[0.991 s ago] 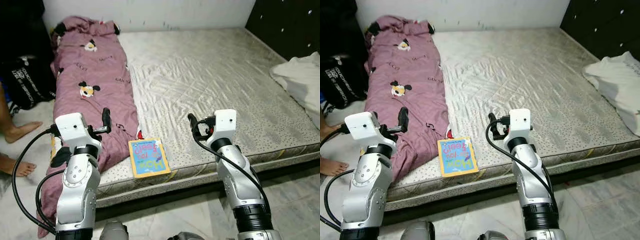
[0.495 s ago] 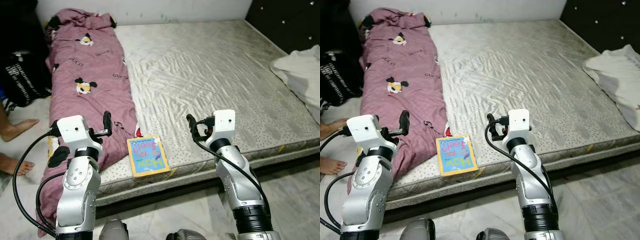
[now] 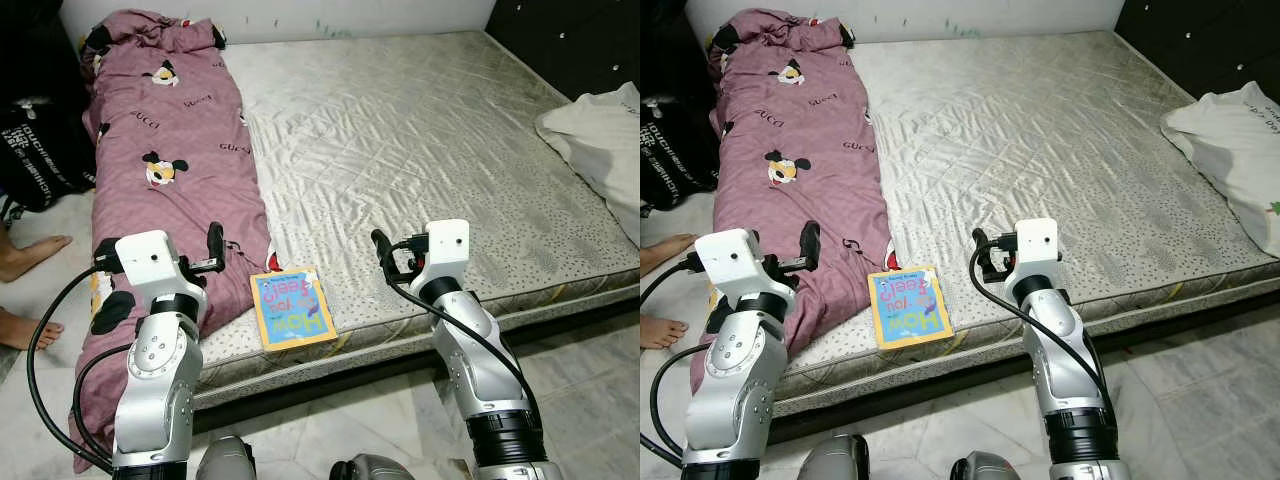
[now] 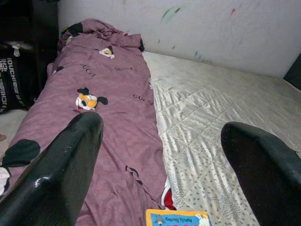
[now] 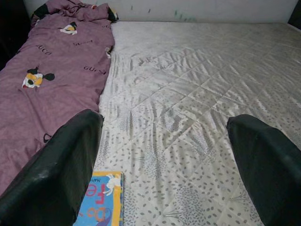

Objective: Clean up the room

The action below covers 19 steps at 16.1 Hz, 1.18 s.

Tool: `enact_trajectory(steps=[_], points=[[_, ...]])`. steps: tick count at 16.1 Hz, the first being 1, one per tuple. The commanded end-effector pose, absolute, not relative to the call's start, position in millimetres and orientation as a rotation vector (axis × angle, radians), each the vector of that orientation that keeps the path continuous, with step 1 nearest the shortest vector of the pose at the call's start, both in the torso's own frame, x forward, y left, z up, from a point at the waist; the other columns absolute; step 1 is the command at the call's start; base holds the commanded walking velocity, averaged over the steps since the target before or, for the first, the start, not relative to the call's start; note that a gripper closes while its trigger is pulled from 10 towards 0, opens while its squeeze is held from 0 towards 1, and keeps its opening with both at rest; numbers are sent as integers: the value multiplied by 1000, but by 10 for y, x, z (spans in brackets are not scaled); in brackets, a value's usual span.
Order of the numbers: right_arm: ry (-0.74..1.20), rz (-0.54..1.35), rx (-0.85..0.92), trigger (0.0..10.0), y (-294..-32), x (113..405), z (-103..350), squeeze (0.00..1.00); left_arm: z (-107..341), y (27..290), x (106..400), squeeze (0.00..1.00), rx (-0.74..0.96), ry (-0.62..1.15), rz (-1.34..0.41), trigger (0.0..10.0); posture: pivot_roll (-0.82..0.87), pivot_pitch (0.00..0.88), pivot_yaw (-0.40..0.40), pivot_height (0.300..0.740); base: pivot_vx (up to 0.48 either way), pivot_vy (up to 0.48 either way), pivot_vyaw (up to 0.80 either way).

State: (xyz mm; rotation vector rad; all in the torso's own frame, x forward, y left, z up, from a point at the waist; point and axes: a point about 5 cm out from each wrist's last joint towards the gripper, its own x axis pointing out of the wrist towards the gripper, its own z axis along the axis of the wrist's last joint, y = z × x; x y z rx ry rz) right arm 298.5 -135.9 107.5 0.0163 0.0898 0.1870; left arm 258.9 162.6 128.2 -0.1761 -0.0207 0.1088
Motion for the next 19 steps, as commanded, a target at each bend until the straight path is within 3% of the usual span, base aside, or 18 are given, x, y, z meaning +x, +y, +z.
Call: enact_trajectory(steps=[1,9,19], points=[[68,200,12,10000,-1355,2989,1141,0,1296,1606,2600,0,-170,-23,106,10000,36,106,-58,711,0,0,0],[68,214,21,10000,-1343,2995,1139,0,1298,1603,2608,0,-170,-25,107,10000,35,104,-58,611,0,0,0],[73,236,23,10000,-1318,3007,1124,0,1312,1618,2621,0,-161,-30,115,10000,43,92,-58,611,0,0,0]])
